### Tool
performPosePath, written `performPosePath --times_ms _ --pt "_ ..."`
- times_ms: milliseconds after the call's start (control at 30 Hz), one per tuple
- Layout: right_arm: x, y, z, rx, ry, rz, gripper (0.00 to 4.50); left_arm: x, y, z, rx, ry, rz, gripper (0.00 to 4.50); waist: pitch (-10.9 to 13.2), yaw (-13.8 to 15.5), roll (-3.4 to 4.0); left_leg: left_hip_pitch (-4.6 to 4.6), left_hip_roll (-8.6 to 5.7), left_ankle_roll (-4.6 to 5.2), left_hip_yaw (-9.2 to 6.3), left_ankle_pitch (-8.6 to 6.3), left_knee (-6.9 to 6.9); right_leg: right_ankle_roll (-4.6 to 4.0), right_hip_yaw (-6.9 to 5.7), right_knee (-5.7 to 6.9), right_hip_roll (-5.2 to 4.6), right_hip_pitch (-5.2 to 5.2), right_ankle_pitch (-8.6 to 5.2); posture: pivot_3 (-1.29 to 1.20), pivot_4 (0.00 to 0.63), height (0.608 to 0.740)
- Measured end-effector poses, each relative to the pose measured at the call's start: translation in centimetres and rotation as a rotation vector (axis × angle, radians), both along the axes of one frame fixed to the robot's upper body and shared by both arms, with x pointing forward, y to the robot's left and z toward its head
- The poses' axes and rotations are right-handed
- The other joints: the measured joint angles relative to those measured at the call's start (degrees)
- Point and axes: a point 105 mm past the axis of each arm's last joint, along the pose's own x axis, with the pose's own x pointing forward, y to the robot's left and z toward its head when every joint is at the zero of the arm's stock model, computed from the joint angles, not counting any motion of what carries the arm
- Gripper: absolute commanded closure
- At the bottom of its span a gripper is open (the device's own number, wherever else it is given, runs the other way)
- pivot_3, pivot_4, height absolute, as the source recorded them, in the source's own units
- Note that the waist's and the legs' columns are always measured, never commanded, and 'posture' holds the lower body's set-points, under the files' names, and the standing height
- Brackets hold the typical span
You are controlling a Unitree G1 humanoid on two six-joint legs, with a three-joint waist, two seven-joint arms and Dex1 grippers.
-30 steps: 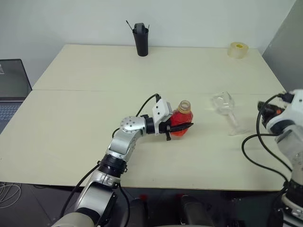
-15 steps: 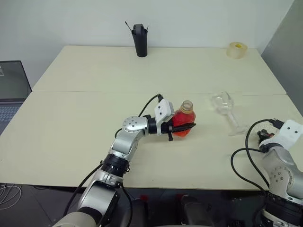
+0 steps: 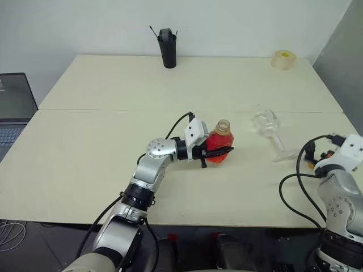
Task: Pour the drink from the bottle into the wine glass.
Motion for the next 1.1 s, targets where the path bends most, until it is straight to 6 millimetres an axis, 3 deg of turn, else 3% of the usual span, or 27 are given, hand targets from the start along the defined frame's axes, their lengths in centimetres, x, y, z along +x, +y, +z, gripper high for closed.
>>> performPosePath --times_ms 67,133,267,367,500,667,833,1100 --pt "0.1 1.8 3.2 -0.091 -0.097 0.084 0.0 0.5 0.5 0.5 -0.008 -0.012 0.031 3.19 0.0 -0.12 0.0 0.03 0.01 0.0 -0.01 0.0 0.0 0.0 -0.02 0.0 0.04 0.01 0.0 0.0 0.15 0.74" --pt "0.7 4.6 4.8 -0.151 -0.114 0.241 0.0 1.5 1.5 1.0 -0.021 -0.022 0.095 3.19 0.0 -0.14 -0.01 0.1 0.02 0.01 -0.02 -0.01 0.0 0.0 -0.03 0.0 0.08 0.05 0.0 0.0 0.15 0.74" --pt "1.7 12.8 4.4 -0.166 -0.013 0.727 0.0 4.3 5.2 1.9 -0.046 -0.036 0.313 3.19 0.01 -0.37 -0.01 0.2 0.02 0.03 -0.08 -0.02 -0.05 -0.02 -0.02 0.03 0.14 0.05 0.01 0.0 0.15 0.74" --pt "0.4 18.4 5.9 -0.236 0.003 1.066 0.0 6.5 8.9 1.7 -0.036 -0.031 0.518 3.19 0.01 -0.25 -0.02 0.17 0.02 0.04 -0.22 -0.02 -0.03 -0.02 -0.1 0.0 0.12 0.06 0.01 0.0 0.15 0.74" --pt "-1.3 22.2 5.5 -0.306 0.065 1.317 0.0 8.3 13.5 1.4 -0.081 -0.001 0.765 3.19 0.04 0.15 -0.09 -0.02 0.08 0.03 -0.39 -0.02 0.04 -0.02 -0.2 -0.05 -0.08 0.05 0.01 0.0 0.15 0.74" --pt "-1.3 24.7 3.6 -0.307 0.134 1.425 0.0 9.1 18.6 0.7 -0.13 0.02 1.035 3.2 0.04 0.24 -0.12 -0.13 0.08 0.01 -0.44 0.0 0.1 0.03 -0.3 -0.05 -0.3 0.01 0.02 0.0 0.15 0.74" --pt "-0.5 25.9 3.8 -0.31 0.108 1.44 0.0 9.0 21.9 -0.4 -0.162 0.032 1.211 3.2 0.04 0.27 -0.15 -0.15 0.08 -0.06 -0.46 0.03 0.11 0.04 -0.34 -0.05 -0.32 -0.01 0.02 0.0 0.15 0.74" --pt "-0.4 26.6 3.4 -0.321 0.122 1.474 0.0 8.9 22.5 -1.6 -0.261 0.068 1.299 3.2 0.03 0.19 -0.19 -0.16 0.05 -0.07 -0.44 0.04 0.11 0.05 -0.37 -0.04 -0.53 -0.02 0.02 0.0 0.15 0.74"
